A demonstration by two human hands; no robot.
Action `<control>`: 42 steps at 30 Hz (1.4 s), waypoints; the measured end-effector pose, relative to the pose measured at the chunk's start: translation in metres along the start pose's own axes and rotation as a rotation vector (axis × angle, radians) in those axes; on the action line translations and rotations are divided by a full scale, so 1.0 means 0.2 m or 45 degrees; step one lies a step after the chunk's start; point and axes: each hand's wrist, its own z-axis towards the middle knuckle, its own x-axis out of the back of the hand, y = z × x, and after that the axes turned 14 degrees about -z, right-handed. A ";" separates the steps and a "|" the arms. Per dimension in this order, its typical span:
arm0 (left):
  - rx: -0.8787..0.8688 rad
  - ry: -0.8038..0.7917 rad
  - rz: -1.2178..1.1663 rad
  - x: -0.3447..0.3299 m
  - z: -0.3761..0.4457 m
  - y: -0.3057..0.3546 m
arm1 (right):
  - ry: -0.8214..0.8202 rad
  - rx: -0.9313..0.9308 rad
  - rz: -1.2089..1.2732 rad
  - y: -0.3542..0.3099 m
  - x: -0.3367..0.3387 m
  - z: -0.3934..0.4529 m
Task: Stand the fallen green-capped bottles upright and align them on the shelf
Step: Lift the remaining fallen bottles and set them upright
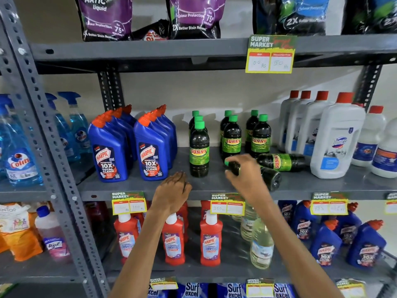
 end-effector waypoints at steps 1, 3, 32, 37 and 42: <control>0.005 0.002 -0.002 0.00 0.00 0.00 | 0.037 0.020 -0.226 0.04 0.07 0.02; 0.013 0.014 0.007 0.00 0.00 0.00 | -0.108 -0.027 -0.656 0.12 0.17 0.09; 0.012 0.042 0.016 0.04 -0.03 0.10 | -0.267 -0.307 0.916 0.23 0.01 0.42; 0.020 0.053 0.021 0.04 -0.03 0.09 | -0.335 -0.278 0.973 0.31 -0.05 0.43; 0.023 0.063 0.038 0.03 -0.03 0.09 | -0.403 -0.158 0.886 0.30 0.00 0.47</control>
